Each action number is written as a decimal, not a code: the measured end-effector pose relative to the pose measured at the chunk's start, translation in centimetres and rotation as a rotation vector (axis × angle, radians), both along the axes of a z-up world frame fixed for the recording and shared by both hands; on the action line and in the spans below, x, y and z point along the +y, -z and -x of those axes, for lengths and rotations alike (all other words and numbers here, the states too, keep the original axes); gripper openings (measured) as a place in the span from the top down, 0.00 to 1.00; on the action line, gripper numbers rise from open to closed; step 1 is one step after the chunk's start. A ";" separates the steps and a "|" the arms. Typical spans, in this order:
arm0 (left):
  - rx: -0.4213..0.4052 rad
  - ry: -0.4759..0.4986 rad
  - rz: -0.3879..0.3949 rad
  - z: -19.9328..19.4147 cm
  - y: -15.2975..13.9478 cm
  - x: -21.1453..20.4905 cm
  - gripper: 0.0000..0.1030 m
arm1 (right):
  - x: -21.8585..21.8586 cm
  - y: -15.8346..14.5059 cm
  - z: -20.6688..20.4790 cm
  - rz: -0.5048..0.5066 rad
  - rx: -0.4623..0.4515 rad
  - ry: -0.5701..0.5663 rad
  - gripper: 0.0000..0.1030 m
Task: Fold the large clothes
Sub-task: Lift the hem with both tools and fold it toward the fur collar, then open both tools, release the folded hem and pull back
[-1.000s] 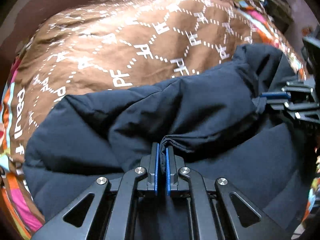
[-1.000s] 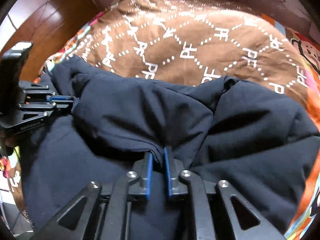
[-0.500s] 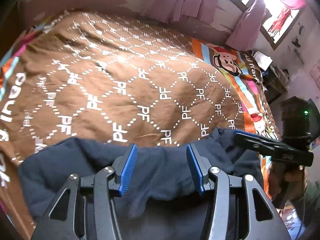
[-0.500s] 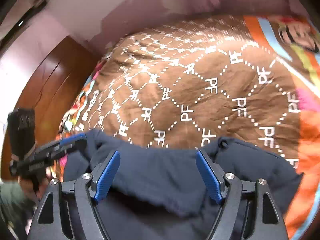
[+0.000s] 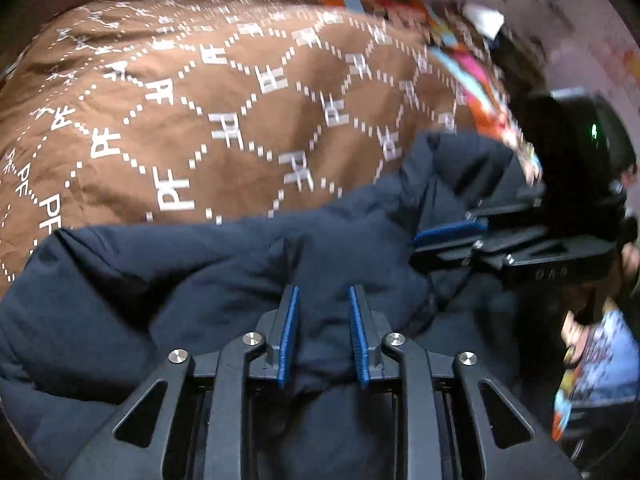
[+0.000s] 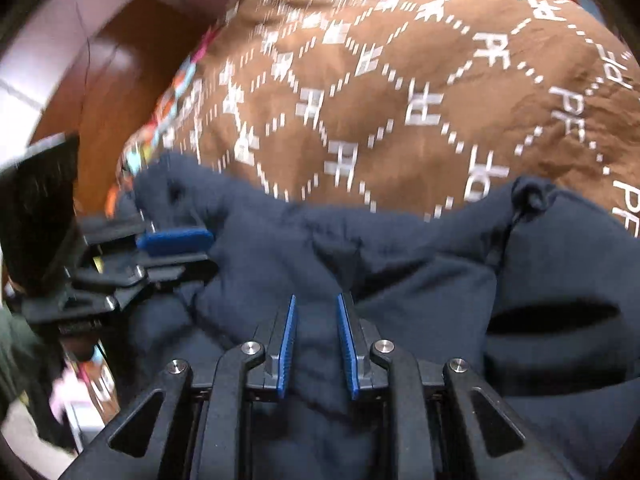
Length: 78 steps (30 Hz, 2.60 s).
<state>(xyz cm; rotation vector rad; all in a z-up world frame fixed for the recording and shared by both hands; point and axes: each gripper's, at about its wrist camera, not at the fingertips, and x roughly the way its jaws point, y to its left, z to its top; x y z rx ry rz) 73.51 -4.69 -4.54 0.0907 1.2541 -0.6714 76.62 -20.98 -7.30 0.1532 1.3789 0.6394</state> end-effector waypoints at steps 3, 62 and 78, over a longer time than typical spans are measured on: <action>0.044 0.029 -0.082 -0.2 1.2 -0.1 0.90 | 0.3 1.0 -0.2 0.034 0.062 -0.034 0.83; -0.436 -0.492 0.008 15.3 -7.6 0.3 0.10 | -3.8 -11.7 18.9 0.059 -0.663 0.391 0.00; -0.636 -0.493 0.082 24.4 -10.3 1.0 0.04 | -4.3 -13.5 27.5 0.018 -0.849 0.414 0.00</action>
